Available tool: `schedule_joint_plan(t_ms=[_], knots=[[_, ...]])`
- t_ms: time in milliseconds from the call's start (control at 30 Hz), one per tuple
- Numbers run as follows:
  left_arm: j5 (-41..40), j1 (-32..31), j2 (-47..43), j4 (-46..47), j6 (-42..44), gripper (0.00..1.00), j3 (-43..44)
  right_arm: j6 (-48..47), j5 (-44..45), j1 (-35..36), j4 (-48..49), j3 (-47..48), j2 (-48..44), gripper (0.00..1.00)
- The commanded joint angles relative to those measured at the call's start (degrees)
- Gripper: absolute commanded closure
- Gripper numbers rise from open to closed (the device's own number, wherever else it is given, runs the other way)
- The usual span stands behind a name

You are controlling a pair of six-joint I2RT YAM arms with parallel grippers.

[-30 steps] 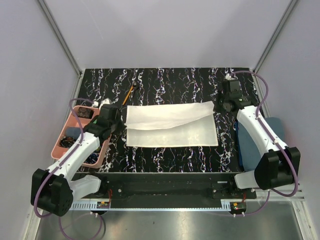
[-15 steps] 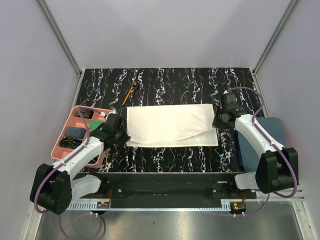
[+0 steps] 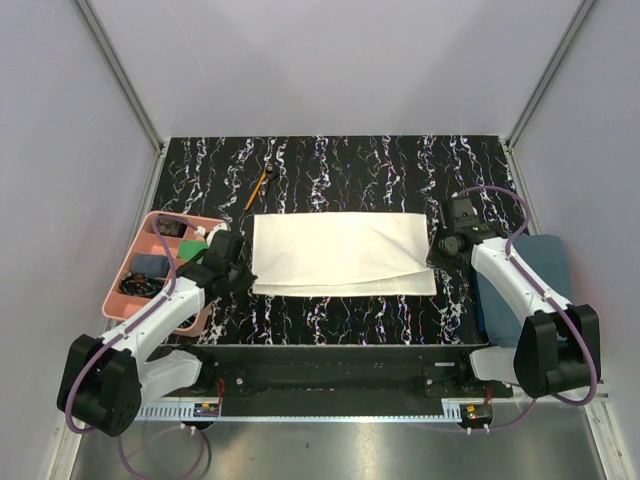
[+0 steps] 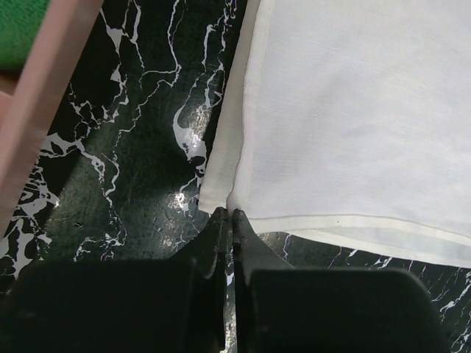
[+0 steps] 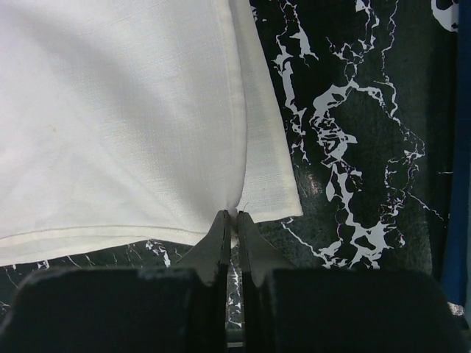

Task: Fold the napkin into a case and place the utensils inside
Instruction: Fold and flatten the napkin at the center of the board.

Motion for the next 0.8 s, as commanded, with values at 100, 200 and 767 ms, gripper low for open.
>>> schedule_joint_plan(t_ms=[100, 200, 767], knots=[[-1.20, -0.43, -0.61, 0.39, -0.29, 1.00, -1.32, 1.86, 1.88, -0.21, -1.73, -1.45, -1.45, 1.00], [-1.72, -0.61, -1.04, 0.48, -0.20, 1.00, -2.03, 3.70, 1.79, -0.21, -2.69, -1.46, -0.04, 1.00], [-2.96, -0.52, -6.67, -3.56, -0.73, 1.00, -2.38, 17.13, 3.11, -0.57, -10.61, -5.39, -6.01, 1.00]])
